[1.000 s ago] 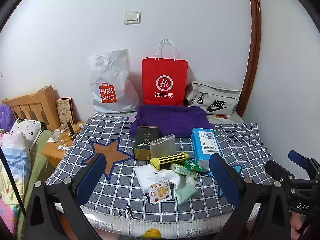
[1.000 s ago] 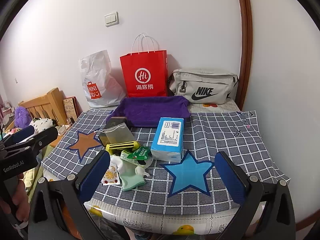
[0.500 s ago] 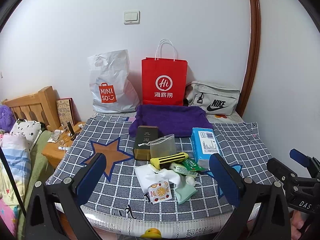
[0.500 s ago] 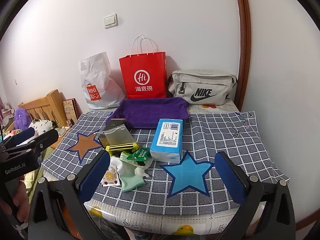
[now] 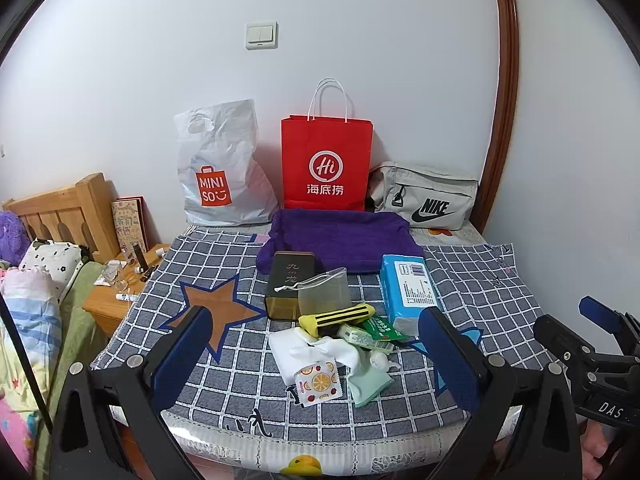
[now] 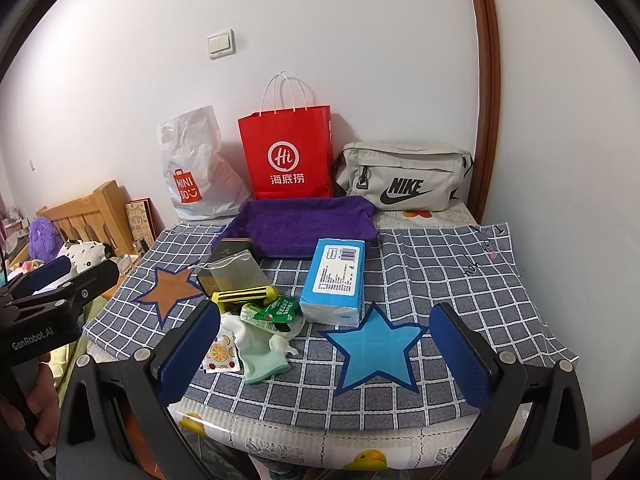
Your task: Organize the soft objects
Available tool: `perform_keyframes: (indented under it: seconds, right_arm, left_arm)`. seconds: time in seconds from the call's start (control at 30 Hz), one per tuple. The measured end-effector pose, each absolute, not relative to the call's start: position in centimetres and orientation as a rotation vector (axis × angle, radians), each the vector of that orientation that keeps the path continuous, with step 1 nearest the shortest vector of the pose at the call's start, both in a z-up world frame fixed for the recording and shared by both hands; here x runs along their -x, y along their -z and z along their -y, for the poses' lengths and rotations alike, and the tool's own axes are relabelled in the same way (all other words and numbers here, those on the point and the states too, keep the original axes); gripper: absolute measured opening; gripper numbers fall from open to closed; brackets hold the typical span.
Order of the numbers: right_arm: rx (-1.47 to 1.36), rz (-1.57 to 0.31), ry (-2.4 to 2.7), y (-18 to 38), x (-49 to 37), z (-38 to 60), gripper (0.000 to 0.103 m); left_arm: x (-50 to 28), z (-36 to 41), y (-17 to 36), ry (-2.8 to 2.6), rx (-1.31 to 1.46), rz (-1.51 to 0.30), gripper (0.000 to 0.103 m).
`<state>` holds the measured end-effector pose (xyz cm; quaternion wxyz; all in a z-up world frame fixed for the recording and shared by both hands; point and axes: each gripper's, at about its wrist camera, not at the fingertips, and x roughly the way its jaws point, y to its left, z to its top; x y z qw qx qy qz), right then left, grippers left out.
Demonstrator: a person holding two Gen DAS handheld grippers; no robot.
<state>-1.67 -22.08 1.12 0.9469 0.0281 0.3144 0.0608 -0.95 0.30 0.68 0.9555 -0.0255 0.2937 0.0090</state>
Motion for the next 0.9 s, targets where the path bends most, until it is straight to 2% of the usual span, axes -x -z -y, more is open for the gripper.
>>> perform_keyframes:
  seconds: [0.9]
  right_arm:
    - [-0.056, -0.630, -0.126, -1.53, 2.24, 22.06, 0.103]
  left_arm:
    - [1.39, 0.11, -0.86, -0.011, 0.042, -0.592, 0.103]
